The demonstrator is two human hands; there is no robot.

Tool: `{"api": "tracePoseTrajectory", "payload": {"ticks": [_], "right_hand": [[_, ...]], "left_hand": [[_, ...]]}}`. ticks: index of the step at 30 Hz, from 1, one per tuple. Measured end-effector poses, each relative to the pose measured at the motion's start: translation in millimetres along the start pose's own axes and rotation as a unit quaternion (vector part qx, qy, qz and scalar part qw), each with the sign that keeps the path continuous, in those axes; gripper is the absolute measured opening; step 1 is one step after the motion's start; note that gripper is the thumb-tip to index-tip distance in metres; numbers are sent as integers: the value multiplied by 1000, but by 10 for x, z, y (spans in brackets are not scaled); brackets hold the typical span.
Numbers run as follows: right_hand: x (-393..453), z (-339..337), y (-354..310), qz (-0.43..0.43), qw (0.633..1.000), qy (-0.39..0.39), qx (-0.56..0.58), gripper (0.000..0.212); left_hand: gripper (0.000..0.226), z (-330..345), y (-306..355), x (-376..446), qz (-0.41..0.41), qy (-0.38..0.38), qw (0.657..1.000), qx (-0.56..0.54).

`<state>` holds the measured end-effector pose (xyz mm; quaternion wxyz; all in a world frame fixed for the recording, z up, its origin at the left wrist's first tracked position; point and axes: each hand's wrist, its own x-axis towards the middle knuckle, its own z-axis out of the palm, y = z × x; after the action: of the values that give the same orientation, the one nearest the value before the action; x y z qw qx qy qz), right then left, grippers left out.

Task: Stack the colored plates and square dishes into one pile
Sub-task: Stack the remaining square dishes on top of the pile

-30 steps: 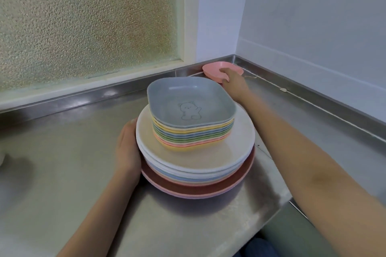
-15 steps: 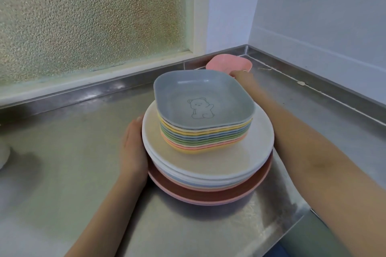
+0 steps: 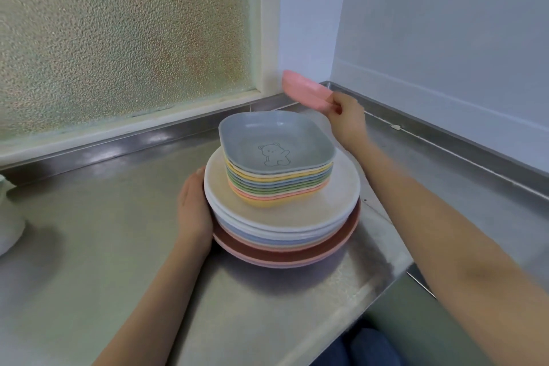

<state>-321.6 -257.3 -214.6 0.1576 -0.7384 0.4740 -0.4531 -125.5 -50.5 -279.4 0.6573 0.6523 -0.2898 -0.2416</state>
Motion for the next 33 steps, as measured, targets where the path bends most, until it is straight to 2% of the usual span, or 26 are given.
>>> {"api": "tracePoseTrajectory", "payload": {"ticks": [9,14,22,29,33], "right_hand": [[-677,-544,-604,-157,987,12,35,7],[-1103,-730,-856,-243,968,-62,18,3],[-1304,-858,-918,-226,963,-143,-15,15],[-1381,-843,-881,-226,968,-69,-81,16],[-1373,-834,-935,-277,947,-99,-130,18]], "left_hand": [[37,-17,94,-75,-11,-22,999,-40],[36,-20,110,-94,-7,-23,998,-61],[36,-15,59,-55,-9,-28,997,-71],[34,7,3,-26,37,-8,998,-46],[32,5,-14,-20,42,-11,998,-45]]}}
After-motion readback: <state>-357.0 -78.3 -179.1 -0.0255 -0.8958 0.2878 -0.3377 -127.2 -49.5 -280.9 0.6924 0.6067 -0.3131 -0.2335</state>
